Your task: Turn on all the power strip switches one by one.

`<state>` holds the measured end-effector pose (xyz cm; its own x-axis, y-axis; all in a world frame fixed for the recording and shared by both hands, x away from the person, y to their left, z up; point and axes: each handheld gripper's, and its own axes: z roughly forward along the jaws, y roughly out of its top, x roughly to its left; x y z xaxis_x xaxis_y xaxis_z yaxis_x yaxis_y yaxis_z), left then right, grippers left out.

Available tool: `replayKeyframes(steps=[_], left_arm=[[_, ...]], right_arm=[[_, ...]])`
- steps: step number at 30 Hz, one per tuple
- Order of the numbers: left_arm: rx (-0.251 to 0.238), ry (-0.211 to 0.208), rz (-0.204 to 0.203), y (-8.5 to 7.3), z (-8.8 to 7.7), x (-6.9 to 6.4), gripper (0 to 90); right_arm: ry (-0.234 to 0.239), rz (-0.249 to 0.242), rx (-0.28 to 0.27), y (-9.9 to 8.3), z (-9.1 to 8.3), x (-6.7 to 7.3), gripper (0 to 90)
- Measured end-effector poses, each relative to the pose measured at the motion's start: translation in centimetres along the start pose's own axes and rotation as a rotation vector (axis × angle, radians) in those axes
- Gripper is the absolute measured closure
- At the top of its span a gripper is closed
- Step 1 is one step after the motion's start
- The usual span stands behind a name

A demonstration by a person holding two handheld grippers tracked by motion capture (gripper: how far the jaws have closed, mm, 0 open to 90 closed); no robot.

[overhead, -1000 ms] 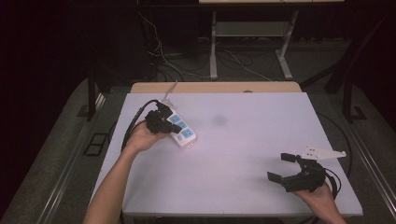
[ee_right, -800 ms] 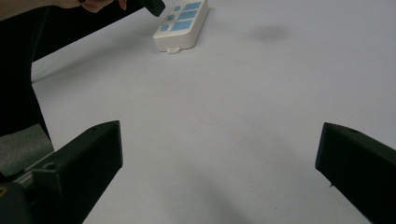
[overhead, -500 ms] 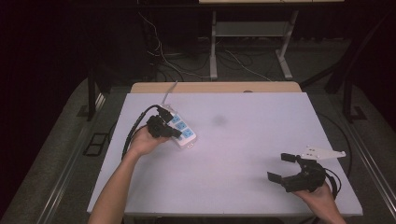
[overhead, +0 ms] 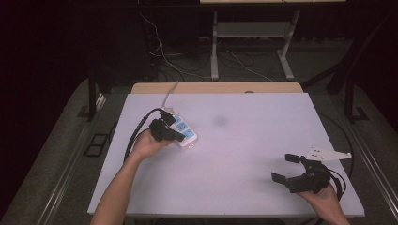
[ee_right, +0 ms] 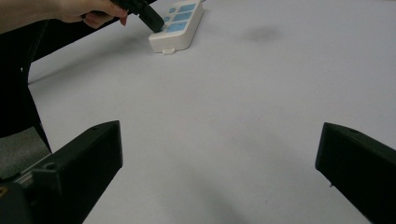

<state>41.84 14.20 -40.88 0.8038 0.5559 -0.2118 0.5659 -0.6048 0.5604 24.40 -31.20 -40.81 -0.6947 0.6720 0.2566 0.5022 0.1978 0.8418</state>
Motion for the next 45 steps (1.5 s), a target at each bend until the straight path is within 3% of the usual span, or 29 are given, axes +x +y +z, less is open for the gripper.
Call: replayKeyframes(steps=[3,7,18,25,31,35,39,45], left_arm=[[-0.007,-0.025,-0.034,-0.1,0.0,0.4,90.0],[-0.009,-0.034,-0.044,-0.1,0.1,0.7,90.0],[0.004,0.000,-0.019,0.1,0.1,0.3,90.0],[-0.005,-0.009,-0.026,0.1,0.2,0.4,89.9],[-0.028,0.014,-0.048,0.2,0.0,0.8,89.8],[-0.029,0.018,-0.056,0.0,-0.4,1.2,89.8],[-0.062,0.010,-0.071,-0.1,-1.1,1.4,89.8],[-0.065,0.029,-0.063,0.3,-2.1,1.6,89.8]], right_arm=[[0.001,0.000,-0.002,0.0,0.0,0.0,0.7],[0.009,-0.011,-0.005,0.0,0.0,0.2,0.7],[0.009,-0.015,-0.011,0.1,-0.2,0.1,0.7],[0.006,-0.013,-0.003,0.0,0.0,0.1,0.7],[0.003,-0.007,-0.005,0.0,-0.1,0.0,0.7],[0.002,-0.003,-0.007,0.0,-0.1,-0.1,0.6],[0.002,-0.003,-0.004,0.0,-0.1,-0.2,0.6],[-0.002,-0.001,-0.004,0.0,-0.1,-0.2,0.7]])
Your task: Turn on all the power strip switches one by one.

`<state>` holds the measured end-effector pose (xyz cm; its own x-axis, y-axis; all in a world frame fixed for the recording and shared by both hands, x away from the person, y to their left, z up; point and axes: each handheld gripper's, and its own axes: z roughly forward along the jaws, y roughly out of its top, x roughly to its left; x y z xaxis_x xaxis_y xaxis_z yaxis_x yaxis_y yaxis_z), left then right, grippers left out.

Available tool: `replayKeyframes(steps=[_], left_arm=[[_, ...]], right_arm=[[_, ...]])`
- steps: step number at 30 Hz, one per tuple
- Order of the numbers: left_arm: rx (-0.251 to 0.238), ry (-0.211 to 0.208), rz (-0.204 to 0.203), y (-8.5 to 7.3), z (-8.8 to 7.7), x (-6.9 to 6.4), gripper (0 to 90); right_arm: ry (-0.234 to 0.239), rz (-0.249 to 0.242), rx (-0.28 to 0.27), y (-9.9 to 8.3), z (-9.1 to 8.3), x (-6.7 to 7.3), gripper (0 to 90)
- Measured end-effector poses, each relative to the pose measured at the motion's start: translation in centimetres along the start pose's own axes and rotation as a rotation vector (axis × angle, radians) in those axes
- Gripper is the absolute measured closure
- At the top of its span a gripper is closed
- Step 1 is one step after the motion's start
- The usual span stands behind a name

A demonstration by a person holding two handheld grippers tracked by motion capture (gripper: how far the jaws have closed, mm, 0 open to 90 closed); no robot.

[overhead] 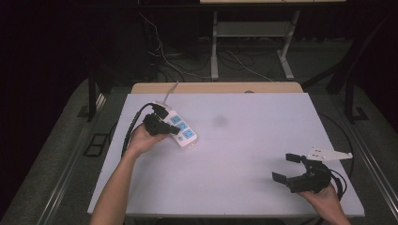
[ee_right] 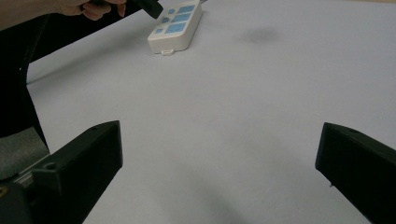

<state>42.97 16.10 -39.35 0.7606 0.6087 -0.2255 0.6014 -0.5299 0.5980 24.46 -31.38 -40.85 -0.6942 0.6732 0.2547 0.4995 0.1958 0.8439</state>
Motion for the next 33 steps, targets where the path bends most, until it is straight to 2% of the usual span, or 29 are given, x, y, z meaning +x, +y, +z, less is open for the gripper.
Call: replayKeyframes(steps=[16,25,33], left_arm=[[0.021,0.048,0.019,2.0,-1.5,1.1,89.8],[0.050,0.061,0.013,2.2,-0.5,2.1,89.8],[0.075,0.062,0.016,2.0,0.2,2.3,89.8]], right_arm=[[-0.004,0.001,-0.002,0.0,0.0,-0.1,0.7],[-0.013,0.003,-0.005,0.0,-0.2,-0.2,0.7],[-0.015,0.002,-0.005,0.0,-0.2,-0.3,0.7]])
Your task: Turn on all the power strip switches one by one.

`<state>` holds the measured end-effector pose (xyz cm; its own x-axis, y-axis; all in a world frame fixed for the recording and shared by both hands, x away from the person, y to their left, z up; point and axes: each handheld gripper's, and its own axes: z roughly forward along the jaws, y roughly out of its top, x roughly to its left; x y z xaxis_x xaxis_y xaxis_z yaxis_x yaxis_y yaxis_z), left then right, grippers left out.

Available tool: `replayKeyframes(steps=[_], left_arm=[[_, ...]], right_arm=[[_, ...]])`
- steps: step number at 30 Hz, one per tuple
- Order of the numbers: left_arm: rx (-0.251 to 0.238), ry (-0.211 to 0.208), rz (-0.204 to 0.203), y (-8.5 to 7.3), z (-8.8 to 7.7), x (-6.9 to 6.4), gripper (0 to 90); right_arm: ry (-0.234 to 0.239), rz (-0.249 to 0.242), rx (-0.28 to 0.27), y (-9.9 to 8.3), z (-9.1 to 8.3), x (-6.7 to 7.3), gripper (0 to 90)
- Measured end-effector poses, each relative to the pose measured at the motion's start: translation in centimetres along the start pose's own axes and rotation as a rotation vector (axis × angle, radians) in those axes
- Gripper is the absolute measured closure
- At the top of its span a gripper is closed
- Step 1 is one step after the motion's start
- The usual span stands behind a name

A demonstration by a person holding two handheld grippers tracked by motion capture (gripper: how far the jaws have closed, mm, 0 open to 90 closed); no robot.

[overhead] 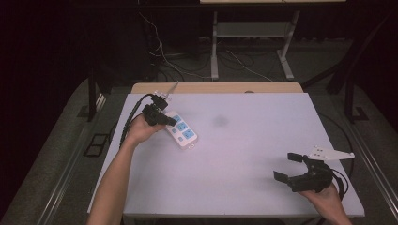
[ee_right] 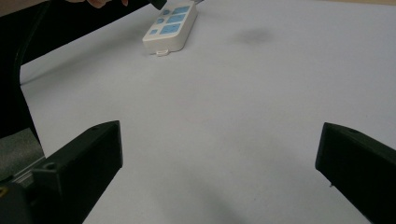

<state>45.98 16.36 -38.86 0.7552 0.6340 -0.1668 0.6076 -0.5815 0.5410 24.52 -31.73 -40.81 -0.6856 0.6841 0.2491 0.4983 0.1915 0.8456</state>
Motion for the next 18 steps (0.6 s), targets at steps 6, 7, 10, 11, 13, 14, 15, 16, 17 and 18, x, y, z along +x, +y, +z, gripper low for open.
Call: replayKeyframes(steps=[6,7,10,11,13,14,15,16,17,18], left_arm=[[0.010,-0.003,-0.009,-0.8,0.6,-0.1,89.7],[0.016,-0.002,-0.003,-0.9,0.7,-0.1,89.7],[0.011,-0.008,-0.006,-1.1,0.8,-0.2,89.7],[0.011,-0.008,-0.006,-1.1,0.8,-0.3,89.7],[0.013,-0.008,-0.004,-1.1,0.8,-0.3,89.7],[0.016,-0.008,-0.003,-1.0,0.8,-0.3,89.7],[0.017,-0.008,-0.003,-1.0,0.9,-0.3,89.7],[0.017,-0.008,-0.004,-1.0,0.9,-0.3,89.8],[0.017,-0.009,-0.006,-1.0,0.9,-0.3,89.8],[0.015,-0.010,-0.009,-1.1,0.9,-0.3,89.8]], right_arm=[[0.000,0.001,-0.002,0.0,0.0,0.0,0.7],[0.000,0.001,-0.002,0.0,0.0,0.0,0.7],[0.000,0.001,0.000,0.0,0.0,0.0,0.7],[0.000,0.001,0.001,0.0,0.0,0.0,0.7],[0.000,0.000,0.002,0.0,0.0,0.0,0.7],[0.000,0.000,0.002,0.0,0.0,0.0,0.7],[0.000,0.001,0.000,0.0,0.0,0.0,0.7],[-0.001,0.001,-0.001,0.0,0.0,0.0,0.7],[0.000,0.002,-0.002,0.0,0.0,0.0,0.7],[-0.001,0.001,-0.004,0.0,0.0,0.0,0.7]])
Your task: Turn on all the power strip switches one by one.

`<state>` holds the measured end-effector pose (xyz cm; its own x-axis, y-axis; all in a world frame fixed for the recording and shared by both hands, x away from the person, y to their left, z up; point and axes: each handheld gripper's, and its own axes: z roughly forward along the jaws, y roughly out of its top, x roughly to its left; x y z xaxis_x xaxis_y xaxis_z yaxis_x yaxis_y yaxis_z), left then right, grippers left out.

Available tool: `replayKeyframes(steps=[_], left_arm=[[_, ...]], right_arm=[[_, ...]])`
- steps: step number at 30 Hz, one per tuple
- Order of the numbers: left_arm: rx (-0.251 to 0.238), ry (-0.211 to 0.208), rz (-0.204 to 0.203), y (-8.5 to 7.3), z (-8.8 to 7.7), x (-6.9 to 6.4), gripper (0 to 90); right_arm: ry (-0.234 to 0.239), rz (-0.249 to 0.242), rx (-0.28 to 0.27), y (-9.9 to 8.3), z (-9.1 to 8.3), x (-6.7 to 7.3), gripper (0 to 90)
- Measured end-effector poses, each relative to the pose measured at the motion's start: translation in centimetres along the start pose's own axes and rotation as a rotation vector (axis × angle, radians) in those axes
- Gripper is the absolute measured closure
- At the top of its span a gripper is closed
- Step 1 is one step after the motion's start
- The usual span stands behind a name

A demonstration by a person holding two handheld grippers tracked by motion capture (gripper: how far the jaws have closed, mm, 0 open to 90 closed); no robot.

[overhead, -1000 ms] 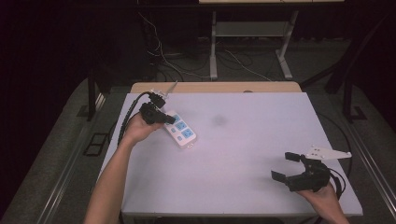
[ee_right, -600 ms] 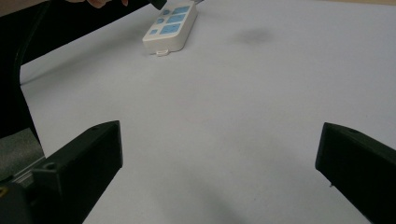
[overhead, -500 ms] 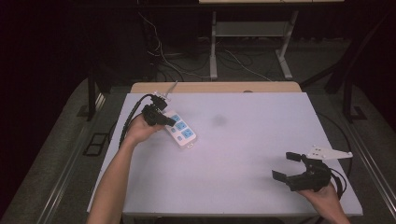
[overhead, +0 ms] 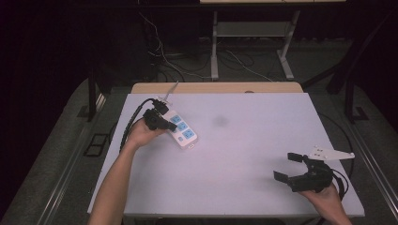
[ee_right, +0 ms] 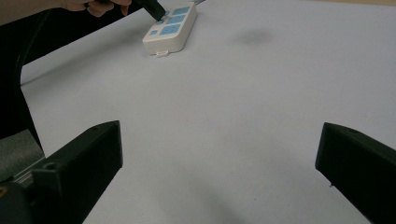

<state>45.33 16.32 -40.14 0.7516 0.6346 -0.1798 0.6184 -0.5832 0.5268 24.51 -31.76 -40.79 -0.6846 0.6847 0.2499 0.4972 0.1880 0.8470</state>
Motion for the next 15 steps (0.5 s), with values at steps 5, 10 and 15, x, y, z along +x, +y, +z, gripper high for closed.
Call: replayKeyframes(steps=[5,10,15], left_arm=[[-0.005,-0.013,-0.012,-0.08,0.12,0.10,89.9],[-0.004,-0.024,-0.022,-0.15,0.24,0.32,90.0],[-0.001,-0.009,-0.014,-0.04,0.35,0.19,90.0]], right_arm=[[0.001,-0.001,0.001,0.00,0.01,0.02,0.7],[0.000,-0.003,0.000,0.01,-0.05,0.02,0.7],[-0.002,-0.004,-0.001,0.01,-0.18,0.00,0.7]])
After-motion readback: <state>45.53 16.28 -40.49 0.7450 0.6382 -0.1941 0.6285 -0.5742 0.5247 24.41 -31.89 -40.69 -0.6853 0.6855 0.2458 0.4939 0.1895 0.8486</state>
